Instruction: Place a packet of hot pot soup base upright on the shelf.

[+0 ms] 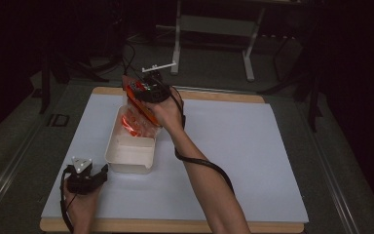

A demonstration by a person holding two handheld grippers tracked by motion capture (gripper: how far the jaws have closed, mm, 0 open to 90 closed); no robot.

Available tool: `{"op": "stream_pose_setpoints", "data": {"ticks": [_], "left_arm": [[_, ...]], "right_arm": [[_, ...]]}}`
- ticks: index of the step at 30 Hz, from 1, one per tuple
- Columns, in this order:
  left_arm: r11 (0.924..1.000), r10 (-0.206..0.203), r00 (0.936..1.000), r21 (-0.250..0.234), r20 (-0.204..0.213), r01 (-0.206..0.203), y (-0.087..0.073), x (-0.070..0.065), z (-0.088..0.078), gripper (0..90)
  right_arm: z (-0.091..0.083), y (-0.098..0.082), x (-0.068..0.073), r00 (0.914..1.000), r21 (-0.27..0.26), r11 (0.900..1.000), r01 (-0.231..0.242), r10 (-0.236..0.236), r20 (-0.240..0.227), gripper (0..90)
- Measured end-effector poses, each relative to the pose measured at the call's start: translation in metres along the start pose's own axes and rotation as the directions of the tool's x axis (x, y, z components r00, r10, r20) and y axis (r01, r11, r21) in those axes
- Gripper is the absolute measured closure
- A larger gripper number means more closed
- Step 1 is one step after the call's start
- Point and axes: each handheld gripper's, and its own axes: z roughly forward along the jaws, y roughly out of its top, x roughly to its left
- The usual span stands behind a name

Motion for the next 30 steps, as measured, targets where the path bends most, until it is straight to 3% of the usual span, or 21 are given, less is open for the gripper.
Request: {"op": "stream_pose_setpoints", "data": {"ticks": [9,13,16,21,22,26,28,30], "left_arm": [[1.0000,-0.007,1.0000,-0.003,0.005,0.007,0.000,0.000,-0.001,41.8],[1.0000,-0.009,0.9999,-0.004,0.008,0.009,0.000,0.001,-0.001,41.8],[1.0000,-0.008,0.9999,-0.005,0.009,0.008,0.000,0.001,-0.001,41.8],[1.0000,-0.004,1.0000,-0.004,0.008,0.004,-0.001,0.000,-0.001,41.8],[1.0000,-0.003,1.0000,-0.002,0.008,0.003,0.000,0.000,-0.001,41.8],[1.0000,0.005,1.0000,0.001,0.004,-0.005,0.000,-0.001,-0.001,41.8],[1.0000,0.005,1.0000,0.001,0.004,-0.005,0.000,-0.001,-0.001,41.8],[1.0000,0.002,1.0000,0.002,0.006,-0.002,0.000,0.000,-0.001,41.8]], "right_arm": [[0.017,-0.001,0.002,0.9993,0.023,0.999,-0.027,0.027,0.028,89.9],[0.029,-0.005,0.011,0.9991,0.040,0.999,0.009,-0.011,0.041,90.0],[0.031,-0.004,0.014,0.9981,0.048,0.998,0.027,-0.029,0.054,90.0],[0.027,-0.002,0.011,0.9983,0.051,0.999,0.000,-0.003,0.059,89.7],[0.025,-0.002,0.012,0.9980,0.051,0.999,0.012,-0.015,0.061,89.1],[0.020,-0.002,0.017,0.9945,0.052,0.997,0.063,-0.068,0.080,78.8],[0.018,-0.002,0.017,0.9950,0.049,0.997,0.057,-0.060,0.080,78.8],[0.012,-0.003,0.016,0.9936,0.048,0.997,0.052,-0.057,0.097,68.2]]}}
